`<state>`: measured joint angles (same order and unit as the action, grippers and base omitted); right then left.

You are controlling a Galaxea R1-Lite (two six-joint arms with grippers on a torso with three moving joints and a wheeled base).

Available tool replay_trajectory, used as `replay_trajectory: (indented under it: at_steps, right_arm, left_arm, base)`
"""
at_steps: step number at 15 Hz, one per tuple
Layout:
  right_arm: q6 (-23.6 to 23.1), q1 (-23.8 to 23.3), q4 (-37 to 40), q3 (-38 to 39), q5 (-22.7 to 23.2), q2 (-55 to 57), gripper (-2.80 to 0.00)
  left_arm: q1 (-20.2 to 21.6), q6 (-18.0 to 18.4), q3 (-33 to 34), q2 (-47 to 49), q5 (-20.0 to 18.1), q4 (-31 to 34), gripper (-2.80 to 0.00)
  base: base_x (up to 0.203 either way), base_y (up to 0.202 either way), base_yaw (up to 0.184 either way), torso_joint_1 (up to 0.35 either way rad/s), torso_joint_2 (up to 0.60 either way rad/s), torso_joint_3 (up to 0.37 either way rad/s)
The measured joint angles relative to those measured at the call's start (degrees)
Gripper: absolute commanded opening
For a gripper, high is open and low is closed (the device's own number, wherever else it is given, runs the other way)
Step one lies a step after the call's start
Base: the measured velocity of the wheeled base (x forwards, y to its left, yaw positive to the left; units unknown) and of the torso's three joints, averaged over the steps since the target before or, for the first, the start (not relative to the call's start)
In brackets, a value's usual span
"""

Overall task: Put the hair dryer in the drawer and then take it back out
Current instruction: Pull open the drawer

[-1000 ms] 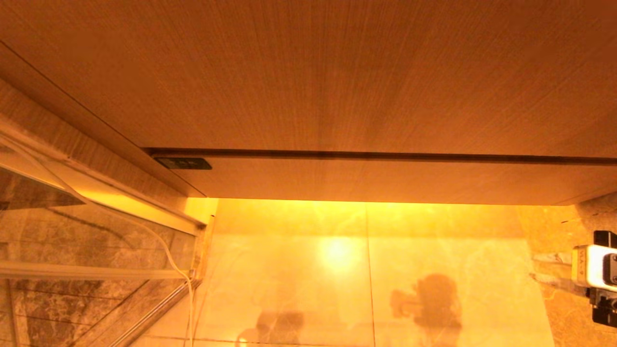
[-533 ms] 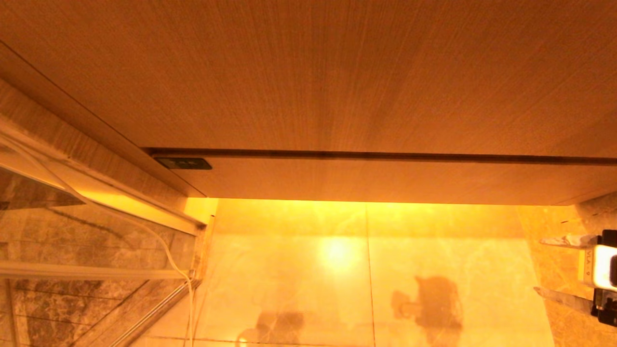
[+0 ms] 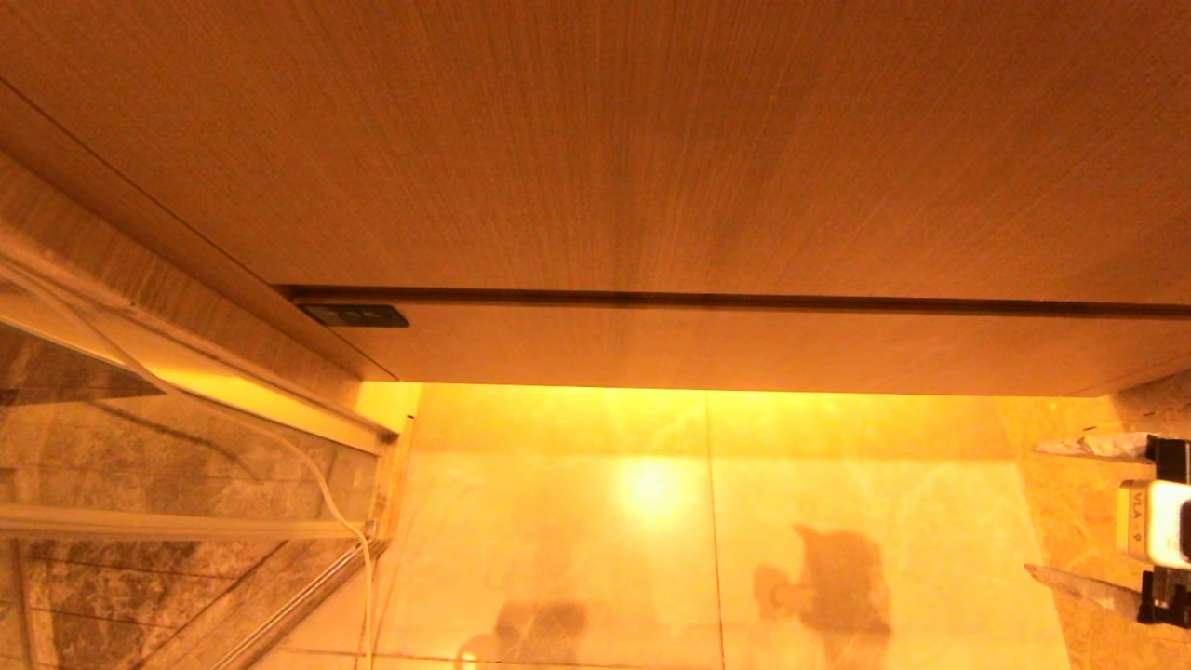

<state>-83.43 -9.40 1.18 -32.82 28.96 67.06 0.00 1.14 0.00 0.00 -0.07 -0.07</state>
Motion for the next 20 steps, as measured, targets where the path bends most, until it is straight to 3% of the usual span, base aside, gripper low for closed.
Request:
replay_trajectory:
  at_steps: [3,20]
  right_arm:
    - [-4.37,-0.10,0.11,0.18,-0.37,0.29,0.00]
    - [-3.80,-0.41,0.20,1.86,-0.70,-3.69,0.00]
  left_arm:
    - [0.00,0.01,0.00,0.00,-0.02,0.00,-2.80]
    - [0.00,0.00,0.00,0.00,-0.02,0.00,-2.80]
  base:
    - [0.000,0.000,0.000,0.000,0.00,0.000]
    - [0.000,0.000,0.000,0.000,0.00,0.000]
